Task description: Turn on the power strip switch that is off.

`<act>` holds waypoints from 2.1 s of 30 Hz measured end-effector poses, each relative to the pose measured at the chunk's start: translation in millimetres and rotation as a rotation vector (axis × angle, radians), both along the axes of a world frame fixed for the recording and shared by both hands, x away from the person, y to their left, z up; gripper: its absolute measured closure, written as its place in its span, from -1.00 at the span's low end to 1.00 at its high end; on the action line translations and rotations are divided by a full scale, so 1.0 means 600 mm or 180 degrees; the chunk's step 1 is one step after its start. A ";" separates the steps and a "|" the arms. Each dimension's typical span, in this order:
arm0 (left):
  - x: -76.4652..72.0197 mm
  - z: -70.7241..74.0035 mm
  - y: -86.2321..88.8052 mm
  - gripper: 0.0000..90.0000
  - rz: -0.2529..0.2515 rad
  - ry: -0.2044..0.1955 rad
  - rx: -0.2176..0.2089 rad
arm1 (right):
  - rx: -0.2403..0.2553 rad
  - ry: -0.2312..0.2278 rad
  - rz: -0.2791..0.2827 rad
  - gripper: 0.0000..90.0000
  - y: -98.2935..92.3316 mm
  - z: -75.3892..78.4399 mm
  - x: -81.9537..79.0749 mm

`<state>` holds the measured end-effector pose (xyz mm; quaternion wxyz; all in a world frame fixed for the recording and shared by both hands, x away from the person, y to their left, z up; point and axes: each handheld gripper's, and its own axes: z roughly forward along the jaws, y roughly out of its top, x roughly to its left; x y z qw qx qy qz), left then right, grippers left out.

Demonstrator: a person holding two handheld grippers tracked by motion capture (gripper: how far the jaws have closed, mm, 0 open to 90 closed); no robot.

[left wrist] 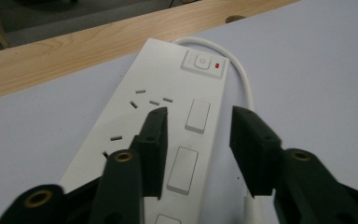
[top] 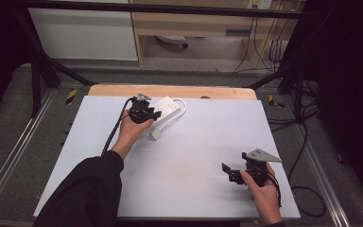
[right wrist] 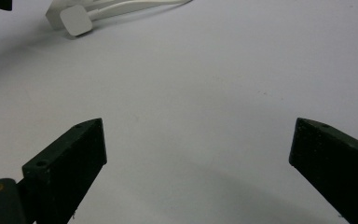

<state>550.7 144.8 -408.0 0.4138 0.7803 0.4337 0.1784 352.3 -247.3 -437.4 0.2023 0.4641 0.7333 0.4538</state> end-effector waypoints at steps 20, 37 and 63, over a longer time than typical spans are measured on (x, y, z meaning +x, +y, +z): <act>-0.007 0.019 0.017 -0.80 0.0065 0.0092 -0.0097 | 0.0005 0.0009 -0.0003 -0.91 0.000 0.000 0.001; -0.024 0.033 0.040 -0.79 0.0056 -0.0003 -0.0271 | -0.0002 0.0018 0.0015 -0.91 0.001 -0.001 0.001; -0.072 0.077 0.104 -0.74 0.0177 -0.0204 -0.0354 | -0.0020 0.0022 0.0008 -0.91 0.002 -0.002 0.003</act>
